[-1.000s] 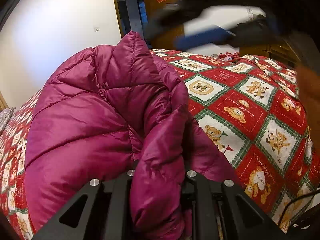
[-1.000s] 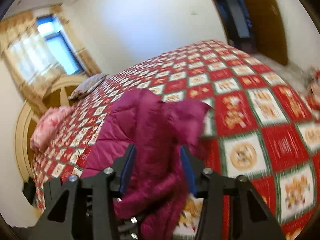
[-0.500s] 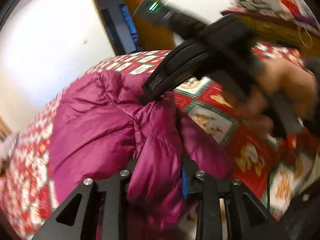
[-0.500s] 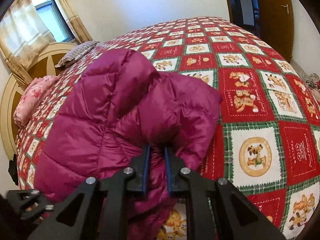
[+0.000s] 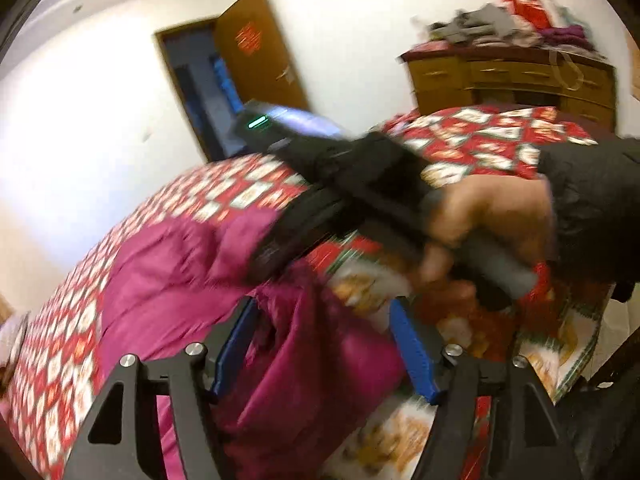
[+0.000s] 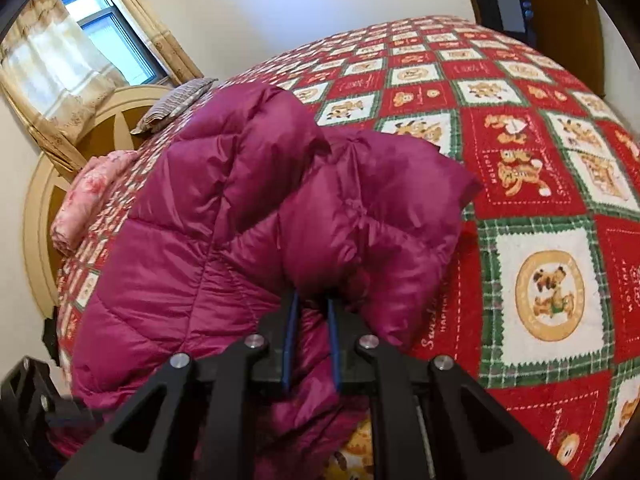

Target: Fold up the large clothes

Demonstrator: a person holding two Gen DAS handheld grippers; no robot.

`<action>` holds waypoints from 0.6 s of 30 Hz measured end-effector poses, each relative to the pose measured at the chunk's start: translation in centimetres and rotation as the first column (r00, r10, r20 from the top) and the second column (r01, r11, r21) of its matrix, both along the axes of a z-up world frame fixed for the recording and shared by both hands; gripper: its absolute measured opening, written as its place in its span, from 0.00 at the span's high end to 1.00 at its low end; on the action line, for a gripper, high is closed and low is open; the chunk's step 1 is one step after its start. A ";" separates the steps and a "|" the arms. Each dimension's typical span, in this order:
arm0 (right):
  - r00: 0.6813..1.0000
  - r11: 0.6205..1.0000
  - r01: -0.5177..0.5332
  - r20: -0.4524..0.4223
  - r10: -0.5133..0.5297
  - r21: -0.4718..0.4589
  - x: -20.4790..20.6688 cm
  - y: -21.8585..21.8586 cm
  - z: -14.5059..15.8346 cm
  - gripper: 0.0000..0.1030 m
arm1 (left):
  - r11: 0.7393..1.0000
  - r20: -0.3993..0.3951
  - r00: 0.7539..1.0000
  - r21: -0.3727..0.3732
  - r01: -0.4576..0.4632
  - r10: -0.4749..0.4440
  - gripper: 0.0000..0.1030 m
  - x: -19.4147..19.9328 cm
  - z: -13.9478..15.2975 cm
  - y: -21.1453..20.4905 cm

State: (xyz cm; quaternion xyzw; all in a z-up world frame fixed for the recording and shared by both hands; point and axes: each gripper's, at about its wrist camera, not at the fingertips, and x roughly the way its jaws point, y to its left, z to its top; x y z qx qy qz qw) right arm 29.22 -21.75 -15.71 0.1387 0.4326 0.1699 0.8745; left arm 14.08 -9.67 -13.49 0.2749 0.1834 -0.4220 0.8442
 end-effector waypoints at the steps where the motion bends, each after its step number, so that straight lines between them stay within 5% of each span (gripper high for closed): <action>1: 1.000 1.000 -0.013 -0.010 0.013 0.007 0.2 -0.1 0.0 0.87 | 0.999 0.002 0.999 -0.001 0.038 -0.038 0.33 -0.7 0.1 -0.3; 5: 0.999 0.998 -0.053 -0.015 0.052 -0.028 0.6 -0.2 0.0 0.87 | 0.980 -0.034 0.981 -0.062 0.190 -0.193 0.33 -2.7 1.7 0.9; 10: 0.998 0.994 -0.062 0.026 0.065 -0.091 -0.2 0.1 0.2 0.87 | 0.968 -0.166 0.967 -0.196 0.158 -0.191 0.33 -1.4 4.7 7.1; 13: 0.999 0.996 -0.034 0.029 0.036 -0.083 -1.0 0.1 0.9 0.86 | 0.942 -0.263 0.962 -0.334 -0.022 -0.070 0.29 3.8 7.1 10.8; 15: 0.999 0.996 -0.021 0.033 0.024 -0.090 -1.5 0.1 2.0 0.86 | 0.915 -0.300 0.943 -0.325 -0.241 0.142 0.26 8.5 7.9 11.5; 18: 0.997 0.996 0.040 0.069 -0.034 -0.078 -2.2 -0.3 4.9 0.86 | 0.811 -0.366 0.817 -0.221 -0.541 0.446 0.26 15.9 7.5 11.1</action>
